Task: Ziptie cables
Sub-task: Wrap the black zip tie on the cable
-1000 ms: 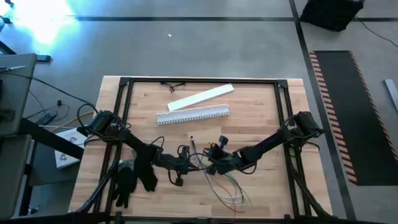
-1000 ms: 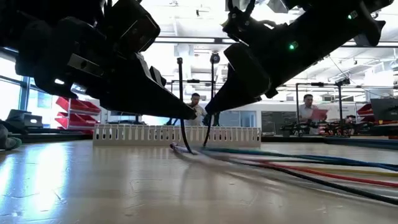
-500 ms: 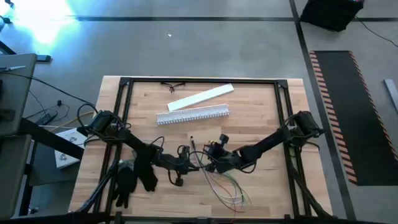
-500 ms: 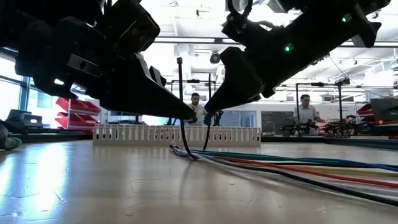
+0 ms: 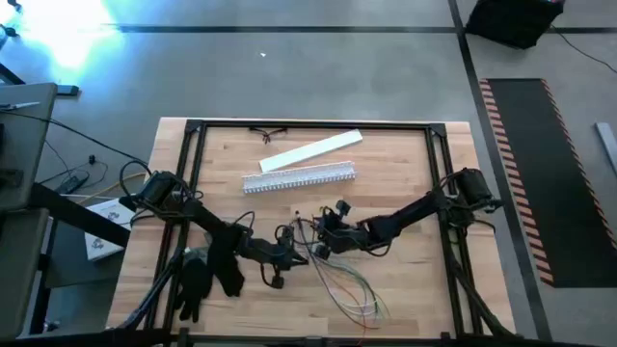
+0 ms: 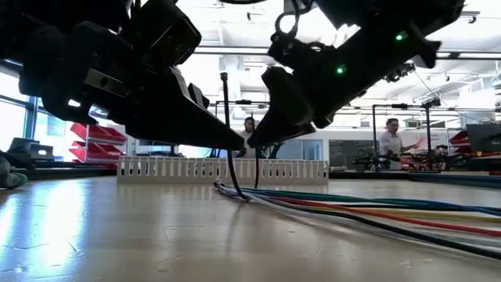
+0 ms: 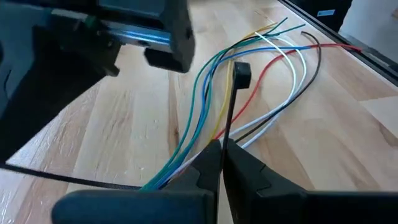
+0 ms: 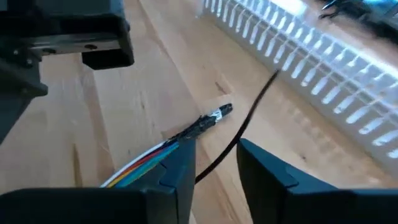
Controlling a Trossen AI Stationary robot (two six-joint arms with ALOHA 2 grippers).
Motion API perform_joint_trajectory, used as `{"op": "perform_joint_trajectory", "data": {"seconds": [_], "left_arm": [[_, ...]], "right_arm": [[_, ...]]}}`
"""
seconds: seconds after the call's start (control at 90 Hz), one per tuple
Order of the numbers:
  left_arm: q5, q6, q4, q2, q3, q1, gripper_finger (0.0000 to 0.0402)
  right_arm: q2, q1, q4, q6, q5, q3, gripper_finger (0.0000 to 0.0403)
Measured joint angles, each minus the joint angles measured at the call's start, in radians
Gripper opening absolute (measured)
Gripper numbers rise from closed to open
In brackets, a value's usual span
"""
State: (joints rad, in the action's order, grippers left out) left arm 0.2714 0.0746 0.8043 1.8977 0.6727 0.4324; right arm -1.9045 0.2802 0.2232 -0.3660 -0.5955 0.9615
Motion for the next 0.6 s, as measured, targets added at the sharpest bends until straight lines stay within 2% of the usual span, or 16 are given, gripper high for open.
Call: {"op": "perform_joint_trajectory", "data": {"seconds": [0.122, 0.311, 0.6], "left_arm": [[0.0, 0.0, 0.0, 0.0, 0.0, 0.0, 0.0], [0.0, -0.008, 0.0, 0.0, 0.0, 0.0, 0.0], [0.0, -0.017, -0.004, 0.0, 0.0, 0.0, 0.0]], "right_arm": [[0.0, -0.029, -0.017, -0.01, 0.038, 0.0, 0.0133], [0.001, -0.07, -0.037, -0.085, 0.058, -0.022, 0.0135], [0.001, -0.098, 0.143, -0.256, 0.14, -0.181, 0.0135]]}}
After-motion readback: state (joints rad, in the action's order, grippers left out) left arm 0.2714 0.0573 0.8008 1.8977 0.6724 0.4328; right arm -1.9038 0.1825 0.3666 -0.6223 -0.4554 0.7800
